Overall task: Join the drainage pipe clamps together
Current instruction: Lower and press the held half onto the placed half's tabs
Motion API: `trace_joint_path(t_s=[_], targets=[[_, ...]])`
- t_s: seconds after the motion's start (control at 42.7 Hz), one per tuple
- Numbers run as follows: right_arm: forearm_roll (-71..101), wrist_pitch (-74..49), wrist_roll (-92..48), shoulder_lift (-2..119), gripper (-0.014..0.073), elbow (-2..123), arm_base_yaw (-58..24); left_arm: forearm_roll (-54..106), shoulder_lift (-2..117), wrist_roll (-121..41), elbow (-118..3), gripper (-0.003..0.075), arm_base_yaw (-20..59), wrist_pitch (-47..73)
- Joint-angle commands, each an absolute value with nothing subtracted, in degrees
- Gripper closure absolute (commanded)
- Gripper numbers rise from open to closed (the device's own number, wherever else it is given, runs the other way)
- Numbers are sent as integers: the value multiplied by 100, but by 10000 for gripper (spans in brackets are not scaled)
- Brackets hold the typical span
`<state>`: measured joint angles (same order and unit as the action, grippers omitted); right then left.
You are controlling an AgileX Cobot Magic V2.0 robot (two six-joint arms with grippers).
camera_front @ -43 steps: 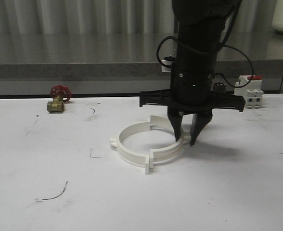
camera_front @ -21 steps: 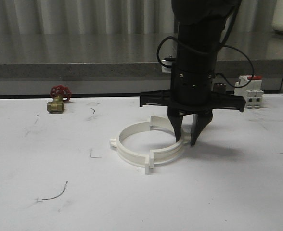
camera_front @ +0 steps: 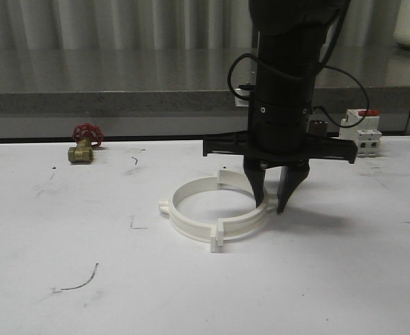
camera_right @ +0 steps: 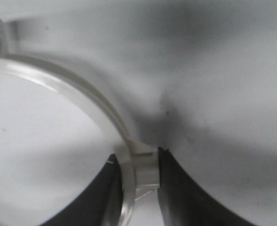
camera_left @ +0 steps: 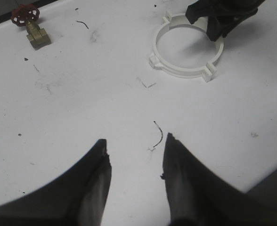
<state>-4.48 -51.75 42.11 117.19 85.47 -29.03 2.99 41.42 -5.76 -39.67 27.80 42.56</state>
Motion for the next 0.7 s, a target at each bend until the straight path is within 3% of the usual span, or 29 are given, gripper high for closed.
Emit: trace_joint_path(t_s=[0.0,0.679], targets=[[-454,-5084,4207,11387,369,8724,-2892,339,4115,-572,-4111,462,2779,3865],[-454,-5301,4207,11244,343,8924,-2892,339,4115,-572,-4111,462,2779,3865]])
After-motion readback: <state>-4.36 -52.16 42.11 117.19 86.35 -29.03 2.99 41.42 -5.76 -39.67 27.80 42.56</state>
